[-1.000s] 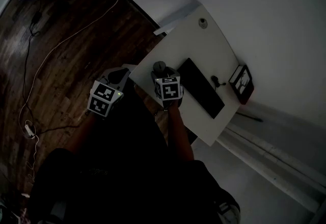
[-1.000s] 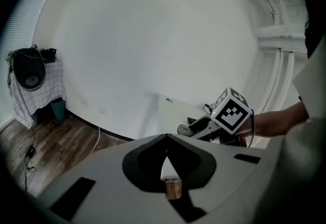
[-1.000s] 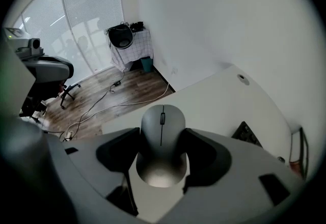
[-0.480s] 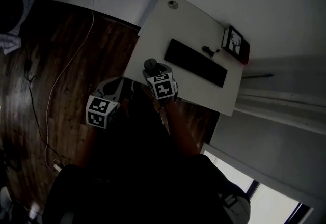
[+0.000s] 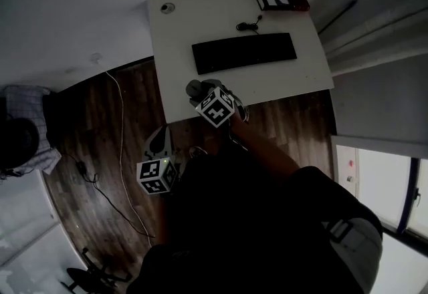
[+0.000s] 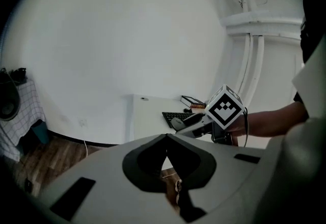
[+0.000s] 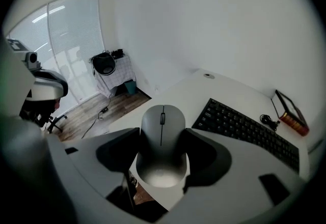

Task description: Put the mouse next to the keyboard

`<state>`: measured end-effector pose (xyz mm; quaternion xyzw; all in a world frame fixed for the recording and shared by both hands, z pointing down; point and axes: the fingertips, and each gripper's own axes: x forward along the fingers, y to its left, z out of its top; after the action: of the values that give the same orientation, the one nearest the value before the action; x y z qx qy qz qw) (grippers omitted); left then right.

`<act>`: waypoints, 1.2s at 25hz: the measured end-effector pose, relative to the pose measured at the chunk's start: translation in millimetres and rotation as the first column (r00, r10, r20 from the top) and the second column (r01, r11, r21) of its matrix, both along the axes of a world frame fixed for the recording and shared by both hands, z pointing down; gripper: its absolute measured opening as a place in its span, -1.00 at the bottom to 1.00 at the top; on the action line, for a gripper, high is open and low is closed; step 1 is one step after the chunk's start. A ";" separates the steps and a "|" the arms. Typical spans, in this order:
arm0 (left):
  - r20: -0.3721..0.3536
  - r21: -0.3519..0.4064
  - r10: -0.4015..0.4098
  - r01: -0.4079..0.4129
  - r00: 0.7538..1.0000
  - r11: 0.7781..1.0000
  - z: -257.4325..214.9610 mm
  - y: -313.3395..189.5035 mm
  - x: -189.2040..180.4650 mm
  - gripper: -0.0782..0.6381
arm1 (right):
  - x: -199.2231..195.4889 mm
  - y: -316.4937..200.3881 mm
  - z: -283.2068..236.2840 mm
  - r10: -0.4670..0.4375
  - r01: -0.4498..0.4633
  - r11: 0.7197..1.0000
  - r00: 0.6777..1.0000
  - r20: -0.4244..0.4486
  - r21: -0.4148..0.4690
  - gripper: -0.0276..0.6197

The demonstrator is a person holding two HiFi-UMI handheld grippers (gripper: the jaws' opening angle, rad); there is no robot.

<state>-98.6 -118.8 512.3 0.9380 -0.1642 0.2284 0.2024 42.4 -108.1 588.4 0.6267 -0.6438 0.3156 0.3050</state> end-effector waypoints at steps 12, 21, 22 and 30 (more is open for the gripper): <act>0.106 0.025 0.276 -0.280 0.955 0.960 1.2 47.8 137.9 -0.78 | 83.4 48.6 -9.2 0.077 -0.079 0.996 0.996 0.052 0.042 0.00; 0.150 -0.027 0.498 -0.500 0.854 0.866 15.6 98.4 227.1 -0.78 | 148.6 102.5 3.2 0.263 -0.268 0.962 0.961 0.090 0.048 0.00; 0.150 -0.028 0.520 -0.523 0.841 0.852 16.1 104.4 236.5 -0.78 | 156.8 110.8 5.0 0.291 -0.296 0.954 0.952 0.092 0.046 0.00; 0.184 -0.037 0.667 -0.673 0.722 0.739 25.0 145.5 287.3 -0.78 | 204.0 161.3 12.8 0.460 -0.467 0.883 0.880 0.116 0.042 0.00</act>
<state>188.7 26.8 537.3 0.9117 0.1636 0.3693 0.0749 246.4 53.2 601.2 0.7556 -0.5007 0.3887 0.1654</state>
